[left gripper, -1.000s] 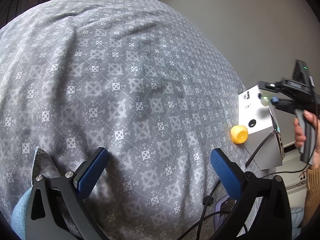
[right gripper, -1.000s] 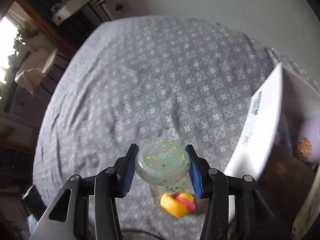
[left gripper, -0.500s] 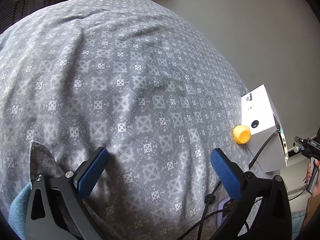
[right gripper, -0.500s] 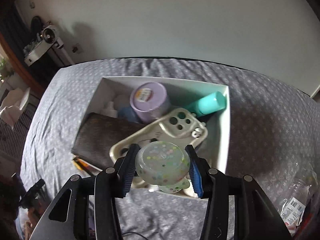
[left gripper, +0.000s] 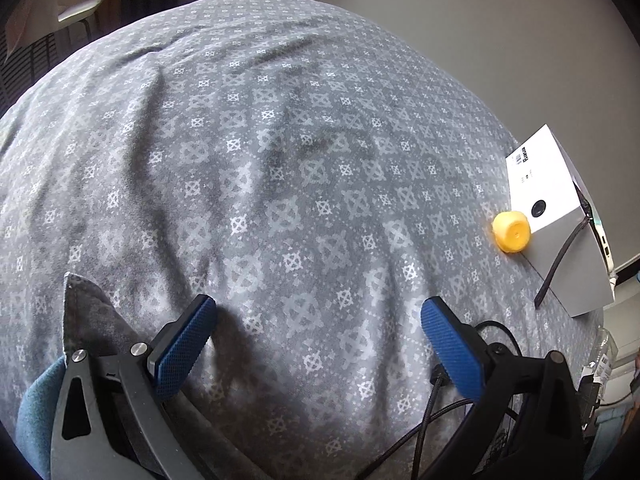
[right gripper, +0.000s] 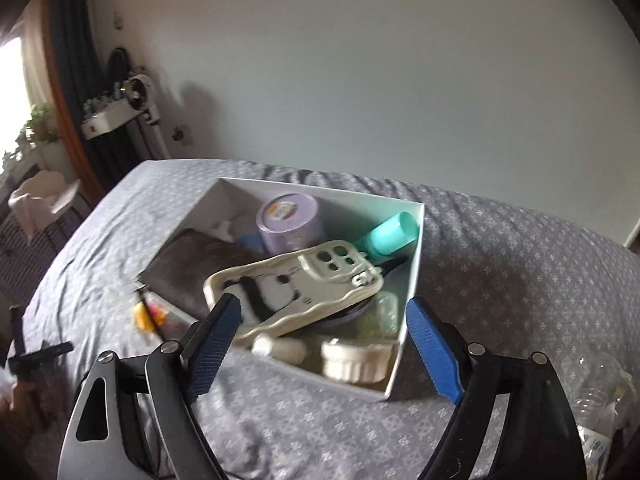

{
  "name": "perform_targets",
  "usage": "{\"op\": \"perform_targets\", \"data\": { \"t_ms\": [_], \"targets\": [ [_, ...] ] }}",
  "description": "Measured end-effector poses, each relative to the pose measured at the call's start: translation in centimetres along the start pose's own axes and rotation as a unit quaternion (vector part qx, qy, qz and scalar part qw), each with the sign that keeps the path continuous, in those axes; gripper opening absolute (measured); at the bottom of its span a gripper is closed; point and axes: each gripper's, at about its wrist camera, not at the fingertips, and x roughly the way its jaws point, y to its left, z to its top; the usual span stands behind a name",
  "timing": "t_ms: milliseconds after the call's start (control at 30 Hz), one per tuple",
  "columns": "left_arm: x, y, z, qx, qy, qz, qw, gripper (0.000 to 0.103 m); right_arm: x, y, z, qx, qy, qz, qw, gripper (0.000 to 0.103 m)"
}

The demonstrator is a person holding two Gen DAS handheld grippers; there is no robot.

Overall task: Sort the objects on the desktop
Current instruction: 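Lift the glitter ball into the white box and open the right gripper, then grasp the yellow rubber duck with the left gripper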

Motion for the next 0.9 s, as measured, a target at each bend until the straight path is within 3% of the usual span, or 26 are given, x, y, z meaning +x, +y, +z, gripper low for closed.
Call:
{"op": "perform_targets", "data": {
  "t_ms": [67,200,367,533,767,867,900],
  "targets": [
    [-0.7,-1.3,-0.3,0.017,-0.001,-0.02,0.9997,0.102,-2.3,2.2,-3.2,-0.026,-0.023,0.013,0.999,0.103],
    [-2.8,-6.4,-0.9,0.09,-0.019,-0.062,0.9939,0.102,-4.0,5.6,-10.3,-0.055,-0.048,0.054,0.996,0.103],
    [-3.0,-14.8,-0.3,0.231,-0.035,-0.062,0.9704,0.102,1.5,7.8,-16.4,-0.08,0.048,0.033,0.995,0.103],
    [1.2,-20.7,1.3,0.315,-0.021,-0.045,0.9479,0.102,7.0,6.4,-19.1,-0.009,0.123,0.047,0.991,0.103],
    [8.3,-23.7,3.0,0.342,-0.009,-0.021,0.9395,0.102,8.0,6.9,-20.6,-0.032,0.111,0.025,0.993,0.103],
    [9.9,-23.5,3.2,0.337,0.005,-0.029,0.9409,0.083,7.9,6.6,-20.7,-0.028,0.104,0.031,0.994,0.103],
    [10.4,-23.2,3.0,0.334,0.015,-0.027,0.9419,0.063,7.9,6.6,-20.7,-0.029,0.102,0.032,0.994,0.103]
  ]
}}
